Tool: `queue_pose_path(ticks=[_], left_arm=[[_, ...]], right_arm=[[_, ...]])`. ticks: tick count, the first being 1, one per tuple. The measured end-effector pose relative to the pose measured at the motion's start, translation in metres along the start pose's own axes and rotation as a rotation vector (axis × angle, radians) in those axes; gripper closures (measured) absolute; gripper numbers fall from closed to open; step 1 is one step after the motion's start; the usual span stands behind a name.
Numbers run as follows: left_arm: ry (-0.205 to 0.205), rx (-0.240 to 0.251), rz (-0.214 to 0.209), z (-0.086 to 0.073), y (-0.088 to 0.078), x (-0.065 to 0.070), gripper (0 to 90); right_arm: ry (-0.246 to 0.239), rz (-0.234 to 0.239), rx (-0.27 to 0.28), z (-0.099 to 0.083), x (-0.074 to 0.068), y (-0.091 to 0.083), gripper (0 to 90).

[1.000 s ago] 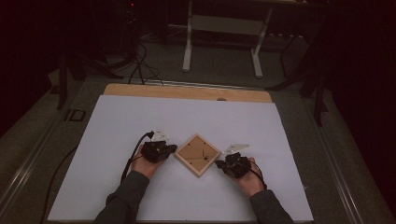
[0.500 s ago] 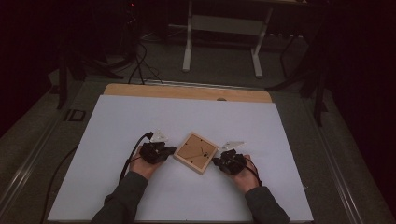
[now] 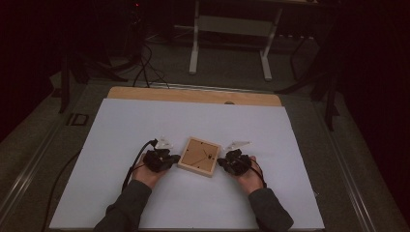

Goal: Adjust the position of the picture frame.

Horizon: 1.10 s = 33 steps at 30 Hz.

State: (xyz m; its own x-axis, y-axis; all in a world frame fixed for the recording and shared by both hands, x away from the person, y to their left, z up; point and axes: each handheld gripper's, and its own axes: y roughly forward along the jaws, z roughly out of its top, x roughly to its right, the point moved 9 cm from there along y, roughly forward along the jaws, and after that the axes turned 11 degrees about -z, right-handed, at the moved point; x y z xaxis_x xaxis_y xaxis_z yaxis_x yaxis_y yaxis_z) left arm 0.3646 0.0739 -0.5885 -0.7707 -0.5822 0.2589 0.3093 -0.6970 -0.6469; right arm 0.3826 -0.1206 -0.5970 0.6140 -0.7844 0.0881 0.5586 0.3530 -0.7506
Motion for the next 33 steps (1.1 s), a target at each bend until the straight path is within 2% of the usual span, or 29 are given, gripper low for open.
queue_pose_path(ticks=[5, 10, 13, 19, 24, 27, 33], left_arm=[[0.002, -0.004, 0.003, -0.009, -0.006, 0.003, 89.7], [0.007, -0.024, 0.001, -0.018, -0.008, 0.007, 89.5], [0.006, -0.020, 0.004, -0.018, -0.008, 0.007, 89.6], [-0.028, 0.006, 0.004, -0.022, -0.010, 0.008, 89.6], [-0.029, 0.001, 0.009, -0.027, -0.009, 0.011, 88.5], [-0.024, -0.003, 0.015, -0.028, -0.009, 0.011, 88.7], [-0.040, 0.001, 0.033, -0.029, -0.011, 0.007, 89.2]], right_arm=[[0.011, 0.008, 0.000, 0.006, -0.003, 0.005, 89.7], [-0.013, 0.042, -0.002, -0.001, -0.012, -0.002, 89.6], [-0.011, 0.040, -0.001, -0.003, -0.015, -0.003, 89.6], [0.019, 0.032, 0.011, 0.002, -0.014, 0.002, 89.7], [-0.002, 0.056, 0.009, -0.003, -0.019, -0.001, 89.7], [-0.018, 0.047, 0.004, -0.004, -0.022, -0.004, 89.7], [-0.002, 0.034, 0.011, 0.002, -0.021, 0.003, 89.8]])
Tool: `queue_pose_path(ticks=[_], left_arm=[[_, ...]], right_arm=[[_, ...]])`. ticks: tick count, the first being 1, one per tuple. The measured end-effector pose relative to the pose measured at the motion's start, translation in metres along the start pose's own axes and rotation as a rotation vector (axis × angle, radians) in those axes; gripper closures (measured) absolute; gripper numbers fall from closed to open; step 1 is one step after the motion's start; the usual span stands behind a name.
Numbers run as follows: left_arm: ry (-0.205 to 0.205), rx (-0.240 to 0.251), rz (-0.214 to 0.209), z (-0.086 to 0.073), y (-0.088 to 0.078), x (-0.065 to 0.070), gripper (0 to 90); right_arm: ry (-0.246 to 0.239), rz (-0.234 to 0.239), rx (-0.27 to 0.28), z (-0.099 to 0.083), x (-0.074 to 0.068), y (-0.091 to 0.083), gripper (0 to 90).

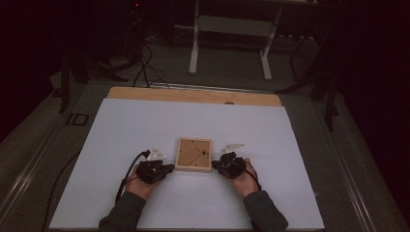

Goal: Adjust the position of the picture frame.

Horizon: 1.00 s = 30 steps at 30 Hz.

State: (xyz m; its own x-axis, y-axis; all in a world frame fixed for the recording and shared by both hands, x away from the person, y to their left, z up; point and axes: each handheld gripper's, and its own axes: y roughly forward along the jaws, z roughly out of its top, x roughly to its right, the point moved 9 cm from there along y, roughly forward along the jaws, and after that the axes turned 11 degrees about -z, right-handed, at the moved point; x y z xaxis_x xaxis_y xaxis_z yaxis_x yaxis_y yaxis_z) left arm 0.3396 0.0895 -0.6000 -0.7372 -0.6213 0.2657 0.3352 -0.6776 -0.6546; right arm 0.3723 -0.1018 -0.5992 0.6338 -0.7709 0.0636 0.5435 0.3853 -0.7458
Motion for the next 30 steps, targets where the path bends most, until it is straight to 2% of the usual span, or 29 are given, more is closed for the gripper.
queue_pose_path(ticks=[3, 15, 22, 30], left_arm=[[-0.022, 0.011, 0.010, -0.0005, -0.0014, -0.0037, 89.7], [-0.023, 0.015, 0.023, -0.0007, -0.0018, -0.0041, 89.9], [-0.040, 0.019, 0.029, -0.0019, -0.0039, -0.0061, 89.9], [-0.036, 0.023, 0.039, -0.0020, -0.0034, -0.0067, 89.9]], right_arm=[[-0.003, 0.005, 0.007, 0.0032, -0.0026, 0.0031, 89.8], [0.015, 0.008, 0.010, 0.0071, -0.0021, 0.0071, 89.8], [0.020, 0.006, 0.020, 0.0086, -0.0040, 0.0089, 89.9], [0.023, 0.007, 0.020, 0.0089, -0.0051, 0.0091, 89.8]])
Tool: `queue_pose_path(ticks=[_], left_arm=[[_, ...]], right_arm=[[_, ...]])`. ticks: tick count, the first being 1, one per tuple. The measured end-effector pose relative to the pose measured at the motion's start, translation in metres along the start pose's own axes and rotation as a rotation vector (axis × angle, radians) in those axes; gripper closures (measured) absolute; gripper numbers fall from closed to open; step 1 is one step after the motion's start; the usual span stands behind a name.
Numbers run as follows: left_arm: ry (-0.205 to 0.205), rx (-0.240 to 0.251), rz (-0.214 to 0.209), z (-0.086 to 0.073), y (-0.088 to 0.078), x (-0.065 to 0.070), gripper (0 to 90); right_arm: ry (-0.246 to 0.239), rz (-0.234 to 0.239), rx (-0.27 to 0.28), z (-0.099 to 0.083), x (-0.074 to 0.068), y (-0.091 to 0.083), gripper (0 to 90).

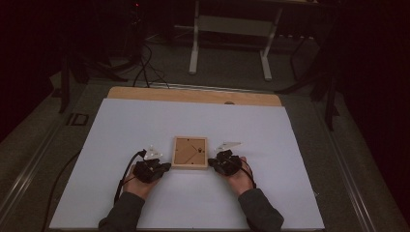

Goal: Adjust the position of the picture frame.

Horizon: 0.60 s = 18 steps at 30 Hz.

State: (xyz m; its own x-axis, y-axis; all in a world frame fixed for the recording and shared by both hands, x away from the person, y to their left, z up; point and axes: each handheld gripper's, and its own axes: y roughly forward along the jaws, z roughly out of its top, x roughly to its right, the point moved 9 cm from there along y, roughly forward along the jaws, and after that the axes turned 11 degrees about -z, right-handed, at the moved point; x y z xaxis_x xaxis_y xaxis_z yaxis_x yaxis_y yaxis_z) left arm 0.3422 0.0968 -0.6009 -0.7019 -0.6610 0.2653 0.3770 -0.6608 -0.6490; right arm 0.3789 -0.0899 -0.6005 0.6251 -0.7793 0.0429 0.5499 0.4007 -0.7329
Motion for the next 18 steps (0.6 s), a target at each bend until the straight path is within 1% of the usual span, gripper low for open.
queue_pose_path(ticks=[4, 6, 9, 11, 13, 15, 18], left_arm=[[0.000, 0.000, 0.006, 0.0002, 0.0016, -0.0005, 89.9], [0.006, -0.001, 0.005, 0.0005, 0.0026, 0.0004, 90.0], [0.016, -0.002, 0.010, 0.0013, 0.0044, 0.0019, 90.0], [0.012, 0.000, 0.012, 0.0016, 0.0052, 0.0015, 89.9], [0.012, 0.002, 0.012, 0.0019, 0.0056, 0.0003, 89.8], [-0.003, 0.010, 0.025, 0.0034, 0.0056, -0.0021, 86.5], [-0.015, 0.030, 0.025, 0.0059, 0.0046, -0.0050, 82.8]], right_arm=[[-0.005, -0.001, -0.001, -0.0005, -0.0001, -0.0003, 89.8], [-0.010, -0.003, -0.002, -0.0008, 0.0007, -0.0004, 89.8], [0.000, -0.005, -0.006, -0.0019, 0.0027, -0.0014, 89.8], [0.006, -0.004, -0.008, -0.0030, 0.0031, -0.0019, 89.8], [0.001, -0.002, -0.005, -0.0034, 0.0030, -0.0019, 89.7], [-0.003, -0.001, -0.006, -0.0033, 0.0031, -0.0019, 89.5], [-0.018, -0.016, -0.001, -0.0029, 0.0048, -0.0023, 84.9]])
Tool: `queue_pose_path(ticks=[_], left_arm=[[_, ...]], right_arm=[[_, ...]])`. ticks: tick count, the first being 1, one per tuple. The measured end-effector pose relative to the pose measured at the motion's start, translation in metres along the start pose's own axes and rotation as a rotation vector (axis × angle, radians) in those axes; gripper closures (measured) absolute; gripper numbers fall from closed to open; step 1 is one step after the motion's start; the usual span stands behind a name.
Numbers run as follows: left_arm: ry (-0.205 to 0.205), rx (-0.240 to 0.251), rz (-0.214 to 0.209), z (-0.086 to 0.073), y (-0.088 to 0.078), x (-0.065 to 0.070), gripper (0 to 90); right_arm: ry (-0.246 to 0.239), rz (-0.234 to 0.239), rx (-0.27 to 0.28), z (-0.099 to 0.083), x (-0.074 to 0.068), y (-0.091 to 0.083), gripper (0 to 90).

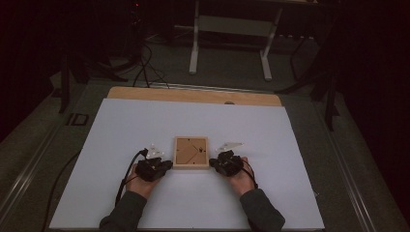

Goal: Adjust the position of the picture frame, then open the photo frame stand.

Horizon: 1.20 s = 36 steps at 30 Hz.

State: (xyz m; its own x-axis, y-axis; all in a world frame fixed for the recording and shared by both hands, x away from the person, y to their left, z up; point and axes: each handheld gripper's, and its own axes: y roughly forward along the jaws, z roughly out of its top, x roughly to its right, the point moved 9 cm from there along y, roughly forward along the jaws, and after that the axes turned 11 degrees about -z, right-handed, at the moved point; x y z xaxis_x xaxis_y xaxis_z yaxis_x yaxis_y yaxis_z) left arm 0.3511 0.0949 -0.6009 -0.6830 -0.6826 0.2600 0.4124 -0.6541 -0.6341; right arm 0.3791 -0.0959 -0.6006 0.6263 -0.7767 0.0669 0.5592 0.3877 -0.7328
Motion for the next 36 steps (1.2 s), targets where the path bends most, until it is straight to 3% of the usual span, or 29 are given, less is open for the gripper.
queue_pose_path(ticks=[11, 21, 29, 36], left_arm=[[-0.001, 0.074, 0.026, 0.010, -0.013, -0.008, 70.1], [0.014, 0.073, 0.039, 0.013, -0.015, -0.006, 56.0], [0.036, 0.100, 0.048, 0.018, -0.020, -0.005, 51.4], [0.054, 0.144, 0.018, 0.030, -0.028, 0.002, 51.9]], right_arm=[[0.016, -0.024, 0.034, 0.003, 0.013, -0.009, 76.8], [0.031, -0.015, 0.062, 0.006, 0.020, -0.016, 68.7], [0.035, -0.009, 0.098, 0.007, 0.019, -0.023, 65.4], [0.052, 0.015, 0.139, 0.011, 0.019, -0.028, 66.1]])
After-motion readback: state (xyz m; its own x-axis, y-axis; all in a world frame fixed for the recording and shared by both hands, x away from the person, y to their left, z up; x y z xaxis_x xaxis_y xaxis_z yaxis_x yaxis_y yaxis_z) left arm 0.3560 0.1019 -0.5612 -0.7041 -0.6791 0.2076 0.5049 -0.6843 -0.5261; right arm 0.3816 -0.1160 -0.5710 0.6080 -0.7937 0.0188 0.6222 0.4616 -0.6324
